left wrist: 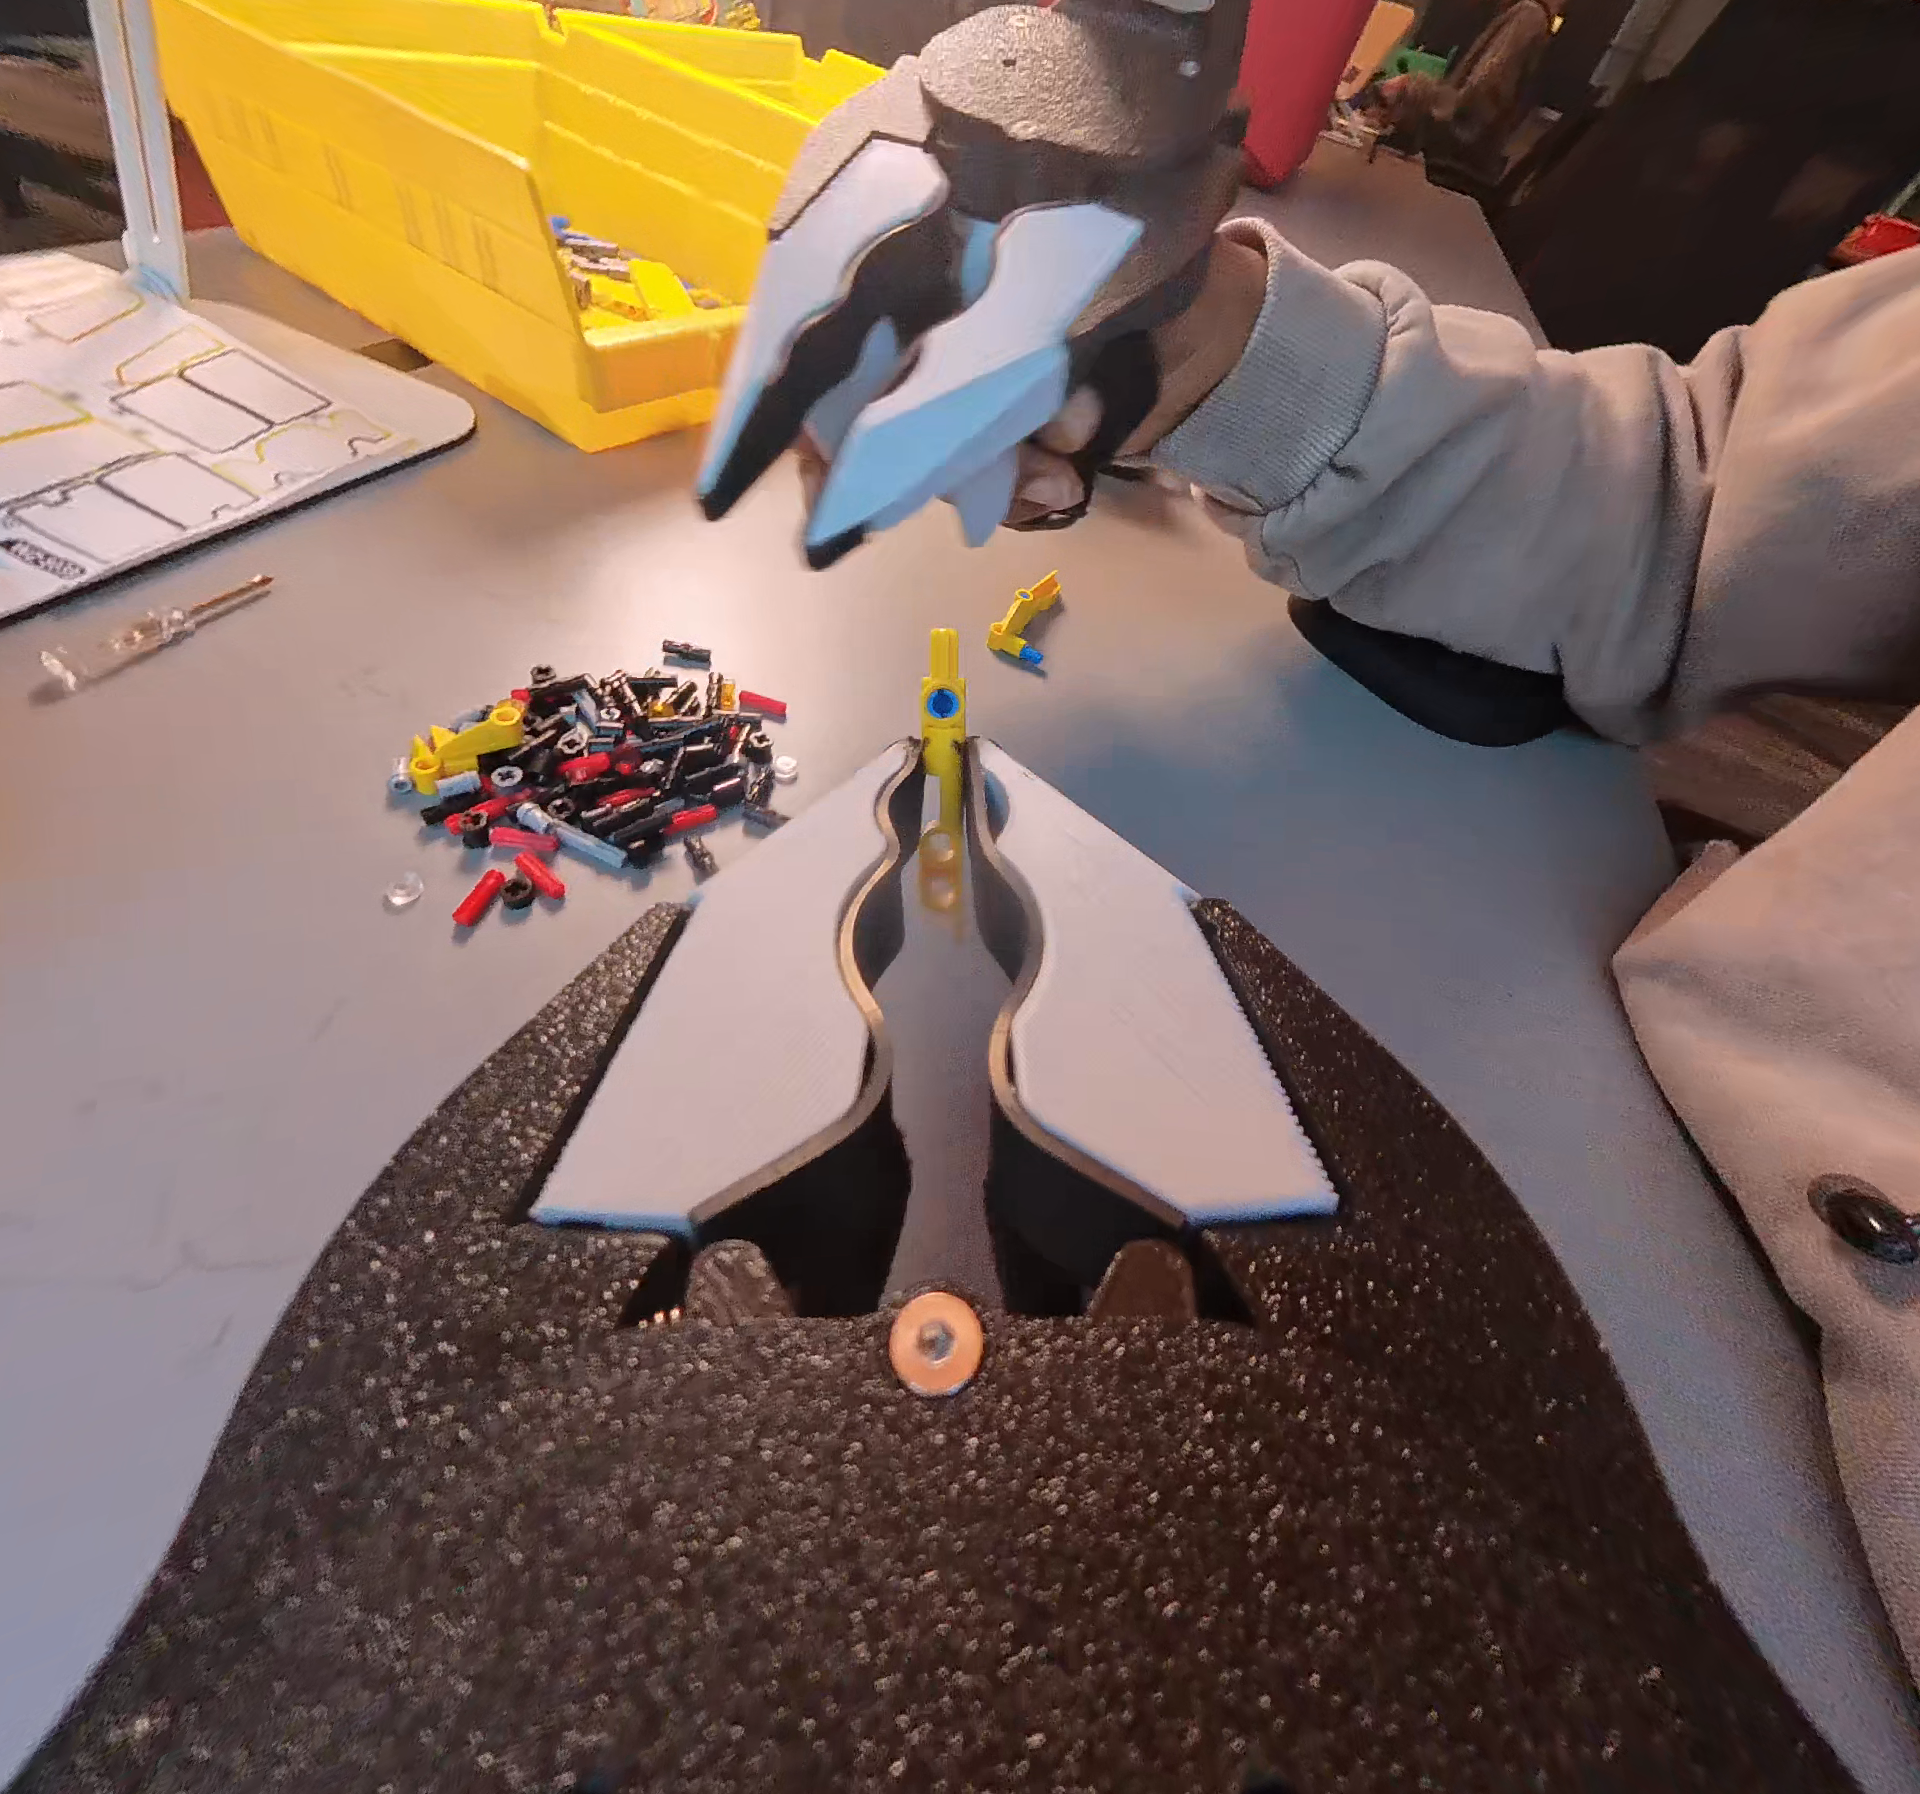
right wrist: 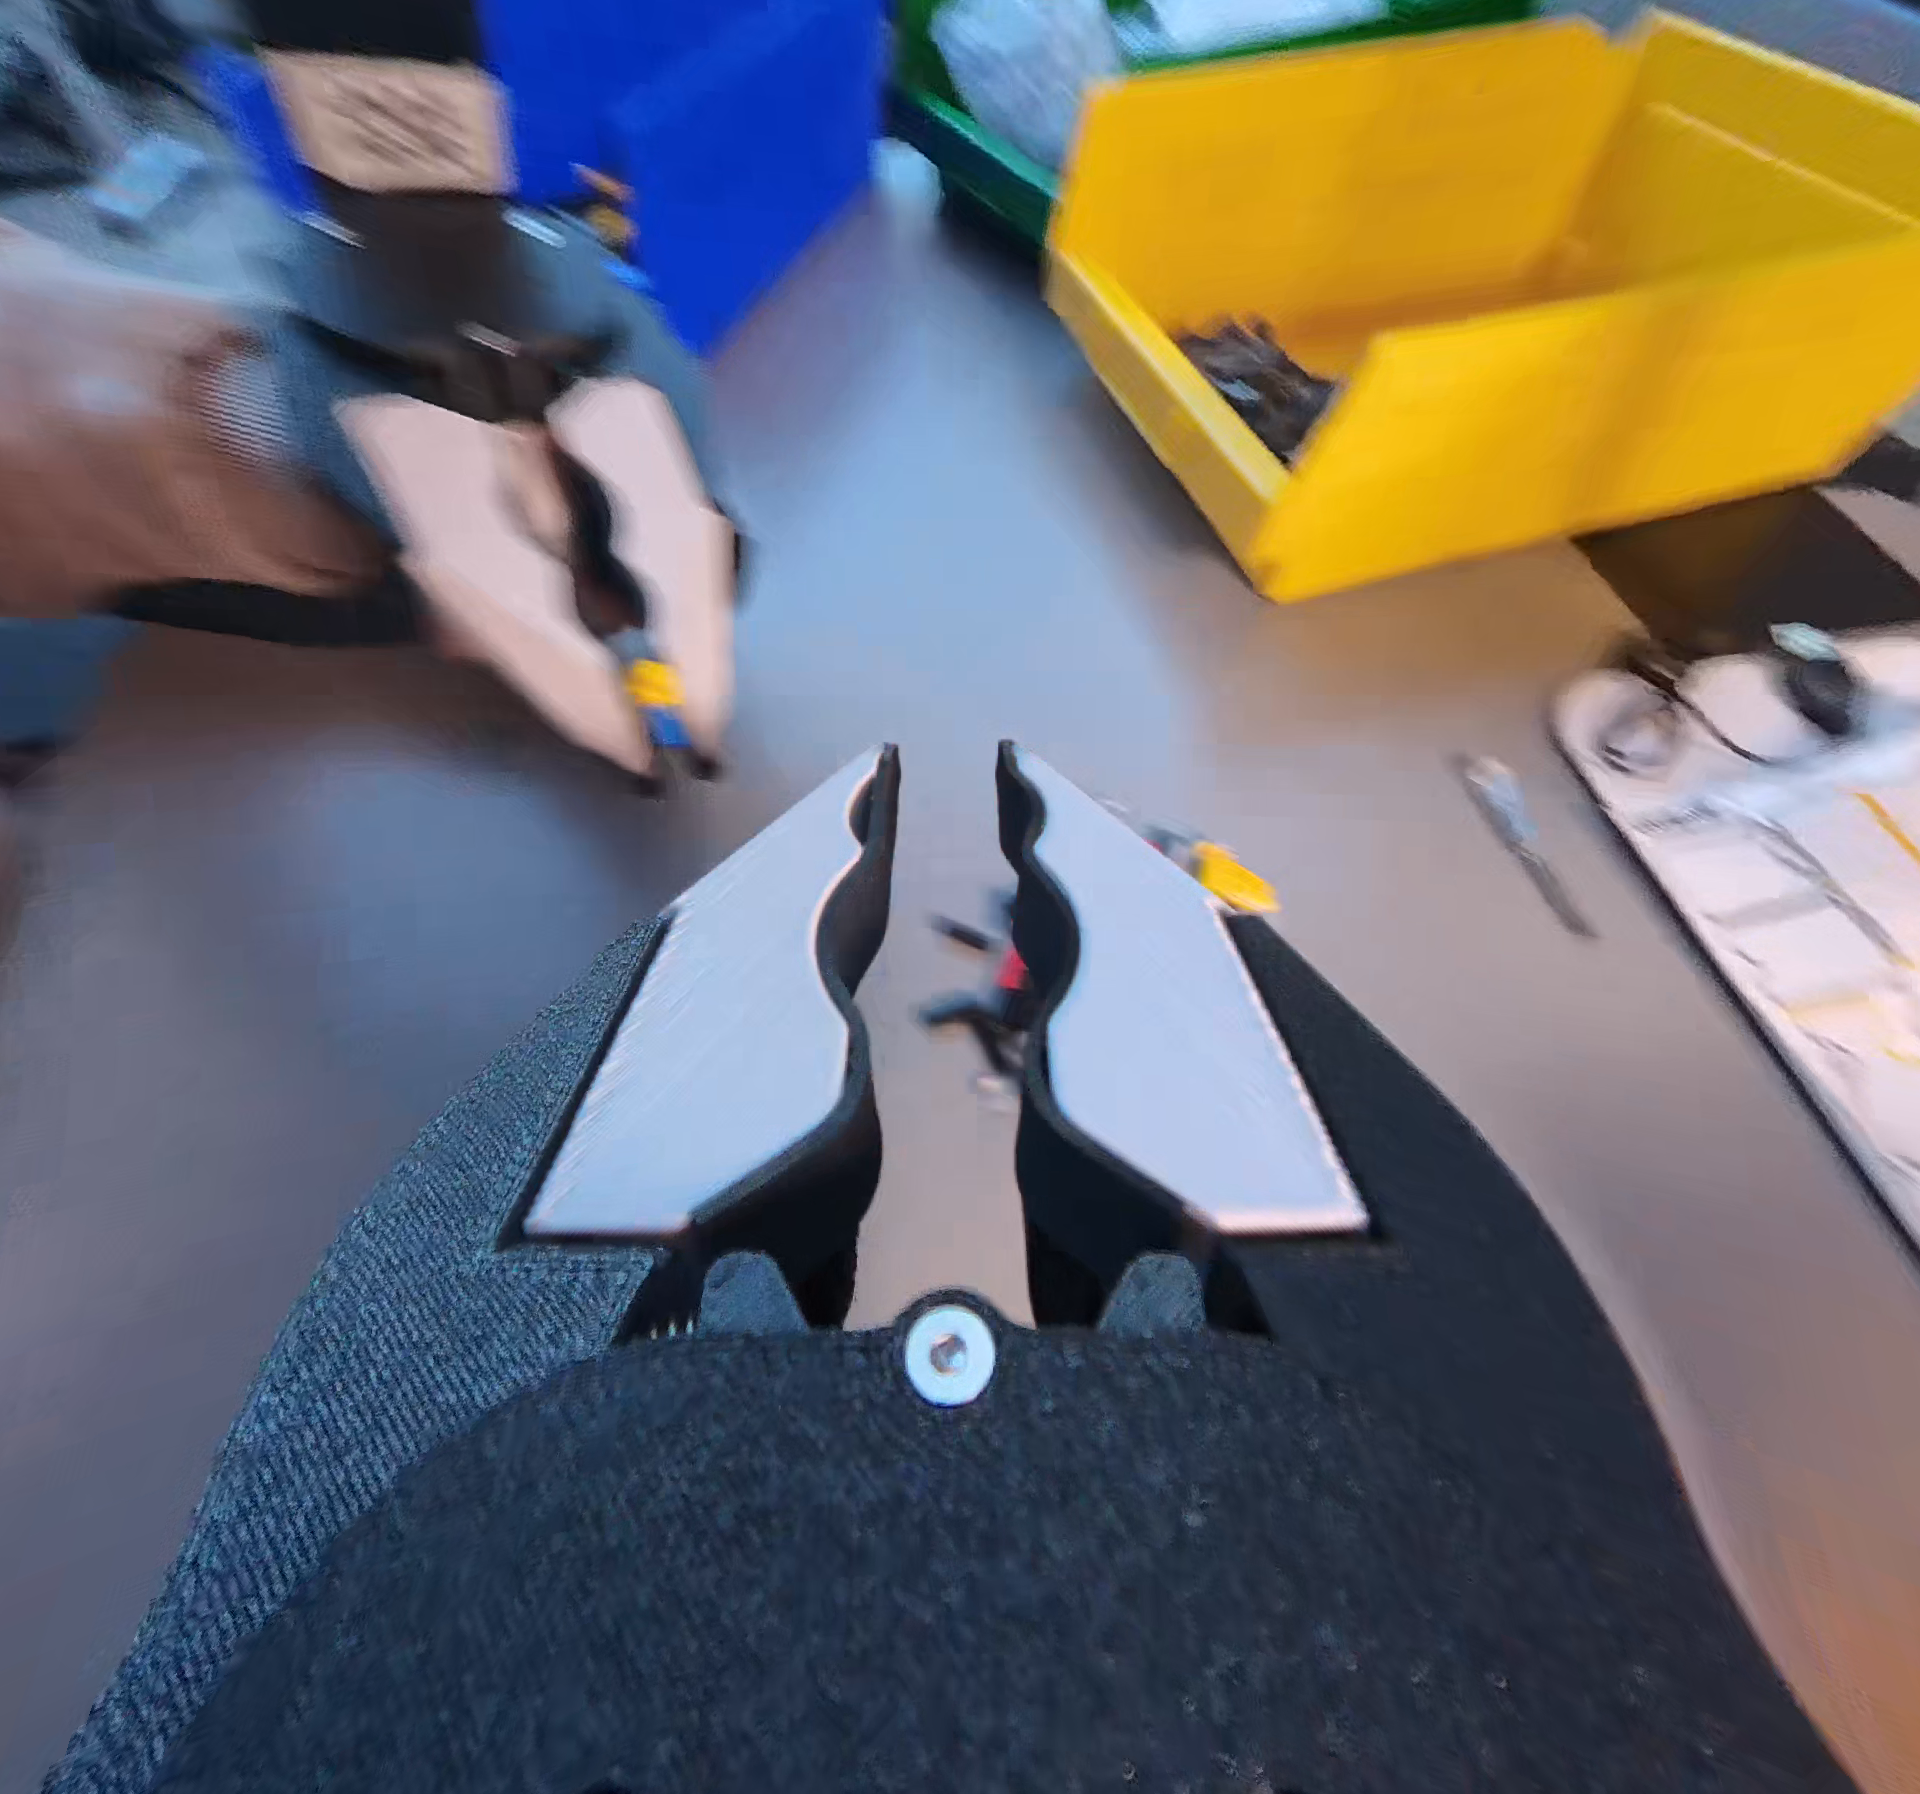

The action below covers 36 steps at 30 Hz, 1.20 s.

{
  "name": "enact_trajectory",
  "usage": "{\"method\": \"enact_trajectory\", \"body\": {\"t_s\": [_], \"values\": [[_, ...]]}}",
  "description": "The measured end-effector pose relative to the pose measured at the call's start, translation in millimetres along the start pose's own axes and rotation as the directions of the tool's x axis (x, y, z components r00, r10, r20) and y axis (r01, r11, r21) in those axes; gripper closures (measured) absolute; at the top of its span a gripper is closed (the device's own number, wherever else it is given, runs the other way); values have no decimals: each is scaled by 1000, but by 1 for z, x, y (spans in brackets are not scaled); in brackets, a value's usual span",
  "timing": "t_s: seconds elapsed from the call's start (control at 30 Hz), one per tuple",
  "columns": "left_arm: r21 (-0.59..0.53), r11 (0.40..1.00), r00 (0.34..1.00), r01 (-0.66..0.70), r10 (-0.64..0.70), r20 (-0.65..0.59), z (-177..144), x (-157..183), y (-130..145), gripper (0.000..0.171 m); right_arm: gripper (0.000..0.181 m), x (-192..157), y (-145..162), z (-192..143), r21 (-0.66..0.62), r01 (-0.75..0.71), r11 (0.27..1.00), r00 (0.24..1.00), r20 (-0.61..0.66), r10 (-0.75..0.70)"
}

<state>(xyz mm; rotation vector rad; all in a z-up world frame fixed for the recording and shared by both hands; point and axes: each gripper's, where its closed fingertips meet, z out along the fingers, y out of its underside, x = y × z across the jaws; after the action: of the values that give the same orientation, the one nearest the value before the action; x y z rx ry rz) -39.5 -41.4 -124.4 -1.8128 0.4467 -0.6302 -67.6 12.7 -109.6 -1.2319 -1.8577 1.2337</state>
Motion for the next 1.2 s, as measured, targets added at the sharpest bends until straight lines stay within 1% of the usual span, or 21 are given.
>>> {"method": "enact_trajectory", "body": {"t_s": [0.07, 0.1, 0.17, 0.23, 0.3, 0.33, 0.4, 0.5, 0.63, 0.83, 1.2], "values": [[3, 999, 998, -52, 52, -20, 1, 8, -1, 166, 163, -43, -19, -13, 102, -15, 995, 986, 167, -2], [-1, 997, 996, -78, 78, -36, 2, 13, -1, 166, 163, -59, -23, -17, 135, -17, 991, 977, 211, -12], [-5, 992, 990, -129, 128, -59, 5, 22, 0, 166, 163, -76, -21, -16, 155, 1, 988, 976, 215, -35], [-16, 984, 982, -175, 173, -75, 8, 29, 3, 166, 164, -83, -9, -11, 128, 19, 992, 979, 200, -44], [-22, 978, 974, -209, 206, -92, 10, 36, 5, 166, 165, -91, 2, -7, 100, 20, 995, 972, 231, -42], [-36, 974, 971, -224, 220, -90, 11, 36, 7, 166, 165, -91, 5, -5, 94, 21, 995, 972, 232, -42], [-49, 970, 968, -240, 235, -82, 11, 35, 10, 166, 172, -91, 7, -5, 89, 8, 996, 969, 246, -30], [-28, 976, 972, -215, 211, -104, 10, 38, 6, 166, 174, -92, 5, -8, 110, -7, 994, 964, 264, -22], [-16, 979, 972, -203, 200, -120, 8, 40, 3, 166, 174, -92, 4, -10, 121, -3, 993, 961, 275, -30], [13, 991, 976, -133, 133, -174, 4, 44, -5, 166, 175, -94, -2, -14, 171, -17, 985, 954, 298, -35], [-7, 991, 971, -131, 127, -205, 4, 49, -1, 166, 173, -99, -1, -14, 177, -20, 984, 946, 321, -39]]}}
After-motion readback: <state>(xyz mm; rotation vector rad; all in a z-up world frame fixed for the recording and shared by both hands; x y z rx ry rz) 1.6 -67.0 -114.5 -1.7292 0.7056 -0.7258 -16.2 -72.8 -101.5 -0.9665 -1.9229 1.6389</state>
